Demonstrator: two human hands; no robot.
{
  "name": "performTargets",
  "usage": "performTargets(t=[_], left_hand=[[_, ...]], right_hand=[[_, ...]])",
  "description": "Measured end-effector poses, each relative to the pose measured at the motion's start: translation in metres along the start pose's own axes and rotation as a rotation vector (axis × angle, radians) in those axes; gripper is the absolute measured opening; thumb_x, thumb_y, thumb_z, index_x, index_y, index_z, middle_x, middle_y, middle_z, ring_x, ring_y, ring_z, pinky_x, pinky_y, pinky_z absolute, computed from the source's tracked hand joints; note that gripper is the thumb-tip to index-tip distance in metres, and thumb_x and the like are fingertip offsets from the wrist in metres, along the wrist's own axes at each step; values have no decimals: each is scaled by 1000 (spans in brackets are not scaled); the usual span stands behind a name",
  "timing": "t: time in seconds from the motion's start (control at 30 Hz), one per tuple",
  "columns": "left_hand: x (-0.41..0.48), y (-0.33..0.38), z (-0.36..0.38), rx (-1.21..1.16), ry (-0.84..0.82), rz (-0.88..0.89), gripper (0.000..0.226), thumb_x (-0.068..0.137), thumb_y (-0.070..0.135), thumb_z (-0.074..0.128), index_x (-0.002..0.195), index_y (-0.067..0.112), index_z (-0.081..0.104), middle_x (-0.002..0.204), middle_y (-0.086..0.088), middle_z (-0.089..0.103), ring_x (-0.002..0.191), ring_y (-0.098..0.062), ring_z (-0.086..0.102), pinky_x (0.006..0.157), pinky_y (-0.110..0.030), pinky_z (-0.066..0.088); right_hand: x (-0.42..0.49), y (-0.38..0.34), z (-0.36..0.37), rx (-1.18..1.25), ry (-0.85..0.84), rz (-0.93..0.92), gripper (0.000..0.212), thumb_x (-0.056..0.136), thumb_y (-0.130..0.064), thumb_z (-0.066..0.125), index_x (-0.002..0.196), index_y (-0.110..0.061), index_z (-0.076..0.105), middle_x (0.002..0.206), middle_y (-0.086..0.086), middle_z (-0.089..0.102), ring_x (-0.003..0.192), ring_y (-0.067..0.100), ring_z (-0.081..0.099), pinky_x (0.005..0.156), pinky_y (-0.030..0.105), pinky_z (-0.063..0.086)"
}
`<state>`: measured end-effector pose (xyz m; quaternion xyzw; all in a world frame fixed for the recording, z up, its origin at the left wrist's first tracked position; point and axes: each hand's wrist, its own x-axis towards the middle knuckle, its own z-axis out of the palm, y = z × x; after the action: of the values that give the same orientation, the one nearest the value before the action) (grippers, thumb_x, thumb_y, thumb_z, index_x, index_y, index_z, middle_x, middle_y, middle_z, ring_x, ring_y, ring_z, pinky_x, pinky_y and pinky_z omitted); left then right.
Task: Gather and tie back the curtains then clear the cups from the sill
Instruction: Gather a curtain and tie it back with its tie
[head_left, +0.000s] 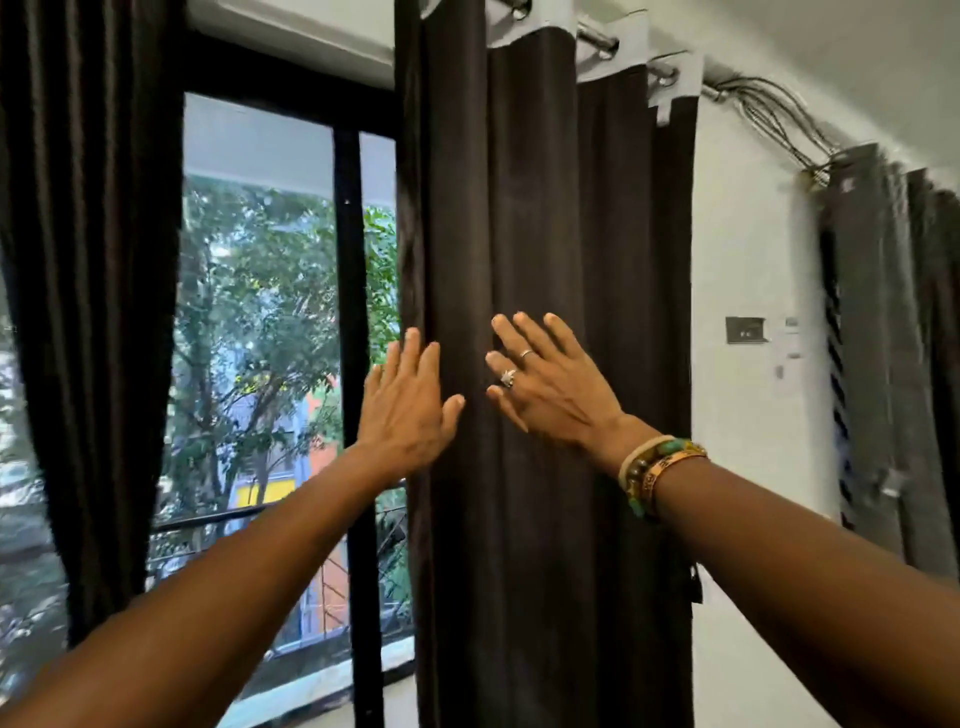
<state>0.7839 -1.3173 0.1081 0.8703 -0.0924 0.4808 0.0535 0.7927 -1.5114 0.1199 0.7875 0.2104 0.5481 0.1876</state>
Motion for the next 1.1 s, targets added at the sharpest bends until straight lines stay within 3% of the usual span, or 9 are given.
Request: performTargets(t=[0.23,0.47,0.57,0.73,0.83,0.9,0.97,1.03,1.1], left_hand=[[25,0,32,-313,68,-256,65,89,34,67,140,5,41,144,-18,44,132,-37,44,108,-46,39],[61,-26,73,-457,148,-387,79,83,39,74,146,10,36,142,-13,50,128,-33,50,105,-47,43],[74,-41,99,-483,160,-374,82,82,39,74,148,15,33,144,-10,50,129,-31,50,105,-50,44],[81,-61,137,-457,246,-395,43,88,17,68,128,11,55,122,-11,63,112,-33,60,91,-40,47],[83,-68,150,-439,274,-390,10,91,10,61,101,8,62,92,-10,64,90,-36,63,70,-33,40],[82,-68,158,-429,312,-360,5,93,7,58,95,7,62,84,-10,62,83,-36,61,66,-30,33],[75,-67,165,-445,352,-343,17,93,4,55,107,7,64,89,-15,68,85,-37,63,66,-30,34],[64,-66,173,-489,382,-371,35,93,1,54,126,11,61,99,-16,71,90,-37,64,68,-26,38],[49,-62,183,-521,408,-382,49,94,0,53,141,14,50,113,-14,71,99,-32,64,73,-17,38]], right_hand=[[-28,38,43,203,-55,190,57,96,-49,31,128,-16,64,151,16,45,133,34,49,110,51,37],[-21,51,104,784,-156,556,68,99,-52,48,151,-12,30,154,9,35,127,29,52,106,43,44],[1,45,137,1001,-172,675,74,96,-55,52,151,-10,30,151,11,41,128,27,52,107,41,43],[33,30,180,1248,-247,708,76,88,-66,56,144,-15,47,143,1,52,126,15,51,99,24,39],[50,13,200,1410,-220,672,94,76,-74,63,150,-23,38,144,-4,52,126,12,51,99,25,40],[64,0,208,1444,-159,650,101,70,-77,66,152,-29,33,137,-6,55,122,12,54,101,28,44],[77,-10,214,1395,-72,620,90,73,-70,71,148,-28,43,126,-6,62,111,9,61,98,31,51],[86,-18,222,1313,31,601,58,86,-46,72,134,-16,60,112,-4,70,97,8,66,94,36,55],[91,-24,231,1282,95,618,38,93,-34,66,122,-10,67,108,-1,73,98,14,68,93,39,55]])
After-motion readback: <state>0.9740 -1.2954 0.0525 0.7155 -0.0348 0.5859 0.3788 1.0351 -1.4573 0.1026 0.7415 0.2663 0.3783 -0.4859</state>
